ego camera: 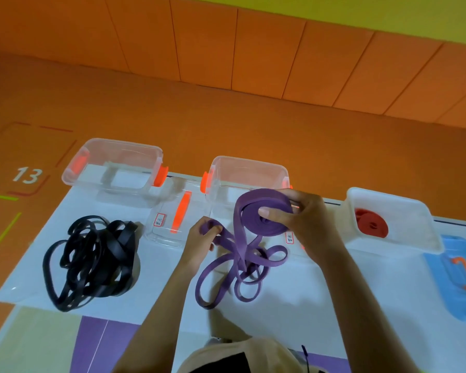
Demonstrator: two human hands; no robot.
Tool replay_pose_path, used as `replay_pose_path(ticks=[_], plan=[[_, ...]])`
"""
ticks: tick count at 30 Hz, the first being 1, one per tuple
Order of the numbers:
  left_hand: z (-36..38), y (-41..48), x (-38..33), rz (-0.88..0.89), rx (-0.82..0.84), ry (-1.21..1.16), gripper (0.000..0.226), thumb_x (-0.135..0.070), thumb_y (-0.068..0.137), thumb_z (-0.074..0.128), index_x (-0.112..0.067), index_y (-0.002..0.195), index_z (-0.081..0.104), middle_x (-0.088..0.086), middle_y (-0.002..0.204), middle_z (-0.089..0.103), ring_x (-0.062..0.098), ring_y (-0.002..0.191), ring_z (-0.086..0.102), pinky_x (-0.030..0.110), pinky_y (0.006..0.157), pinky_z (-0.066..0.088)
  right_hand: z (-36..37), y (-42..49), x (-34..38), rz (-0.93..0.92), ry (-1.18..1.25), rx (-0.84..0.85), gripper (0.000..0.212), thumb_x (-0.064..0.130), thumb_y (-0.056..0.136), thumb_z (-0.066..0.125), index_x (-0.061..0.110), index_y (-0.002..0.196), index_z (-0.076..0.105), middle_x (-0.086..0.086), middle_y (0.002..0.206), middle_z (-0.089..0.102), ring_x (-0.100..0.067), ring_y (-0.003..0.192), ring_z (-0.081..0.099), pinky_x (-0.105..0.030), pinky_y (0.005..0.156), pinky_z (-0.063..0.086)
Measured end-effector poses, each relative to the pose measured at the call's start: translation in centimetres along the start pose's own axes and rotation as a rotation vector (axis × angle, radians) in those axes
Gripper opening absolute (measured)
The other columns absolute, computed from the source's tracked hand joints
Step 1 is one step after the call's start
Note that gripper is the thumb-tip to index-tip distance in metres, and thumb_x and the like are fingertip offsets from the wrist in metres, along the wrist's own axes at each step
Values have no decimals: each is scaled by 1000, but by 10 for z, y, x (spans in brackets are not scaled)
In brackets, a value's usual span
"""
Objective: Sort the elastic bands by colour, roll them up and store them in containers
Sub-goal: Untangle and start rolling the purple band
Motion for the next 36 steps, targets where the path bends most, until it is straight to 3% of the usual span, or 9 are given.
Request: replay_pose_path(ticks=[3,6,10,14,17,22,26,29,36], plan=[[-1,3,11,-49,-56,97,28,-33,103,66,-14,84,60,-7,60,61,14,57,51,23,56,43,0,2,-1,-79,-74,37,37,21,75,92,45,97,74,27,86,77,1,86,75,-11,64,55],[1,-1,17,-69,-87,234,47,-60,100,60,-16,85,56,-7,61,60,11,56,57,26,61,46,-1,7,-4,-123,-114,67,38,14,78,91,40,98,74,34,84,74,7,84,72,-5,65,52],[11,-12,31,-138,-35,126,62,-75,94,45,-14,100,55,2,78,69,7,58,64,18,54,50,2,11,-25,-2,10,100,33,17,78,92,25,107,80,7,97,82,-16,92,78,-34,78,65],[20,-16,47,-230,-20,-93,58,-61,106,47,-6,102,66,11,95,78,20,73,75,28,68,59,5,13,-39,48,38,129,38,33,76,93,26,111,80,3,100,82,-18,94,78,-42,81,67],[21,-23,56,-268,-37,-255,22,-19,108,56,-2,115,67,23,114,76,29,98,78,30,85,61,5,16,-40,66,48,131,31,29,76,94,32,105,82,4,98,82,-19,92,78,-46,84,65],[21,-28,44,-156,-104,-17,25,13,88,71,-2,109,69,21,104,77,35,95,74,46,91,59,1,26,-33,38,52,148,32,20,77,94,40,98,82,10,96,81,-16,91,78,-47,86,64],[14,-28,29,-33,-286,193,8,4,90,75,-3,94,77,7,90,80,25,82,76,32,75,64,-5,30,-29,24,82,177,27,20,78,93,27,103,83,3,98,82,-21,93,78,-53,90,63],[7,-24,17,-47,-385,375,11,-12,95,71,-20,99,78,-6,90,78,7,77,72,9,62,50,-13,30,-27,1,88,200,27,22,79,91,25,105,83,0,99,82,-23,94,78,-55,91,62],[-11,-36,38,-219,-381,566,18,-23,97,66,-11,85,59,8,80,67,30,80,68,39,71,57,-30,27,-39,-12,86,180,25,21,79,92,30,101,82,3,97,81,-19,91,78,-48,88,64]])
Point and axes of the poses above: each hand's wrist, its own y-axis towards the middle knuckle, its own z-axis out of the palm, x = y × z, the point moved 4 cm from there along y, towards the middle knuckle
